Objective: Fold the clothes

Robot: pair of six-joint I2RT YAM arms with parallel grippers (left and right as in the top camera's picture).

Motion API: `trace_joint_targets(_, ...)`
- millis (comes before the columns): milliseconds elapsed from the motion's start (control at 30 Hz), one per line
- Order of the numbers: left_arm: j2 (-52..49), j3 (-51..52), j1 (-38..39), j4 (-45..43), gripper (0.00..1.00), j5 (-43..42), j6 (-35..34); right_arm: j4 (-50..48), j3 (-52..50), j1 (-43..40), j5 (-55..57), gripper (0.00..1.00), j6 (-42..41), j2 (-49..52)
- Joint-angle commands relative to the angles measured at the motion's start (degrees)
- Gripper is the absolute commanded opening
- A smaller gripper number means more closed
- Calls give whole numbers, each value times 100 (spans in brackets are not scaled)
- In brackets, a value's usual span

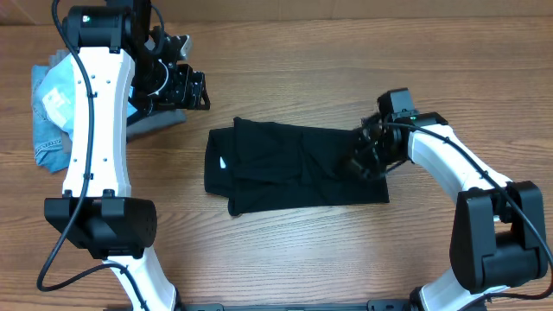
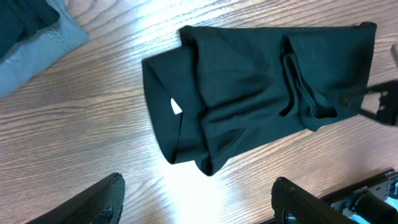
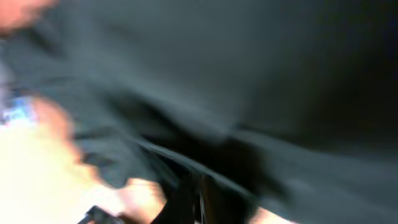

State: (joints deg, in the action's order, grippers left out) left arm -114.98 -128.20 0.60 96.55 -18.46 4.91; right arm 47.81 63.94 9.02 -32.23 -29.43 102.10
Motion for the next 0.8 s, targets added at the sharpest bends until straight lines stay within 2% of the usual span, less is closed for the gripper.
trace_joint_targets(0,109,-107,-42,-70,79,-26,68,234,-197,181,804,7,278,-81)
trace_joint_targets(100,109,-107,-42,-101,79,-26,66,74,-494,535,614,7,92,-35)
trace_joint_targets(167,109,-107,-42,-101,79,-24,68,-299,-643,879,50,4,136,-17)
trace_joint_targets(267,109,-107,-42,-101,80,-20,74,-1279,-610,1410,-2205,4,1725,-52)
trace_joint_targets(300,109,-107,-42,-101,81,-20,74,-1403,-553,1502,-2476,4,1954,-98)
trace_joint_targets(433,109,-94,-42,-98,91,-20,74,-1099,-256,1471,-1510,4,1895,-369)
trace_joint_targets(633,98,262,-42,-55,92,-20,70,-76,264,706,133,6,1543,-927)
trace_joint_targets(700,98,612,-42,-122,93,-22,20,136,330,363,280,11,1390,-1025)
trace_joint_targets(733,98,866,-42,-203,95,-22,-37,221,337,162,258,18,1360,-1056)
trace_joint_targets(767,98,1110,-42,-284,100,-24,-103,323,337,-17,260,30,1307,-1071)
